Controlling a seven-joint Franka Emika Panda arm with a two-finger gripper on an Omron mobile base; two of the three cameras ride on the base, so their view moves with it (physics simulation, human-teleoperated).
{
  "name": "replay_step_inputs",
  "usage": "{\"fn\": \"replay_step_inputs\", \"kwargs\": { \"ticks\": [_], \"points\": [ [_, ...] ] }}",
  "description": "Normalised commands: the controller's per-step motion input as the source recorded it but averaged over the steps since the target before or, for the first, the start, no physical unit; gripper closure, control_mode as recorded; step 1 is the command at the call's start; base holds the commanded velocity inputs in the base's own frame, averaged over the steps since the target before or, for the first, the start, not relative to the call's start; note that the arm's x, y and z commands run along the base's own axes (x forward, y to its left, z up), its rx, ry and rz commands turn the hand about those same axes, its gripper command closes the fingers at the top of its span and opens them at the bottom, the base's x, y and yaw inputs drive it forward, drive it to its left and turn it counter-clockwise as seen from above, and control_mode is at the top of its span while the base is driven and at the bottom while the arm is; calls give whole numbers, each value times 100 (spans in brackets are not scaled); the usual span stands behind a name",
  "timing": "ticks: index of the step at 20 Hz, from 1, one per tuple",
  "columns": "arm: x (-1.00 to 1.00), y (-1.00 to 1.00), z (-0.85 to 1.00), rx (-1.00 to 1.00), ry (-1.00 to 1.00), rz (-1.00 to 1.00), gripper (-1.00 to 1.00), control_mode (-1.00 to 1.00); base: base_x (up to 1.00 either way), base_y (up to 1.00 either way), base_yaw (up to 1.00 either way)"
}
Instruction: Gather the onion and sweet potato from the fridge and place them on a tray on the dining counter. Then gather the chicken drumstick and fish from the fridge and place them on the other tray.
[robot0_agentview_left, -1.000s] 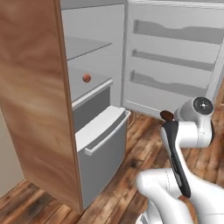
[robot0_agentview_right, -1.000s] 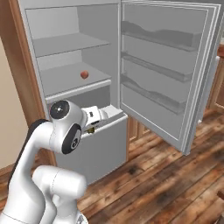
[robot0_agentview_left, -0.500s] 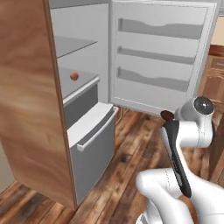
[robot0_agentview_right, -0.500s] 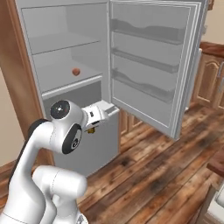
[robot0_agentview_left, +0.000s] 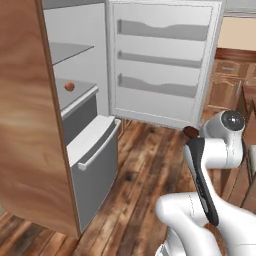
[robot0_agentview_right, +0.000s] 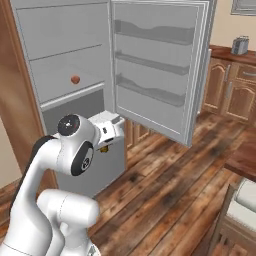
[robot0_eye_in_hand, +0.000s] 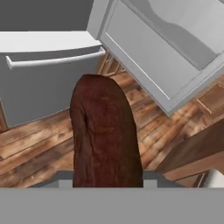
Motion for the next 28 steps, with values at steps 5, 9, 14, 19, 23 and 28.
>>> {"fn": "replay_step_inputs", "kwargs": {
  "ticks": [5,9,14,19,23,28],
  "points": [
    [0,0,0,0,0,0,100,100,-28,-5,-23],
    [0,0,0,0,0,0,100,100,-2,-20,-27],
    [0,0,0,0,0,0,100,100,0,-39,-28],
    [0,0,0,0,0,0,100,100,0,-48,-24],
    [0,0,0,0,0,0,100,100,10,-45,-21],
    [0,0,0,0,0,0,100,100,25,-43,-19]
  ]
}}
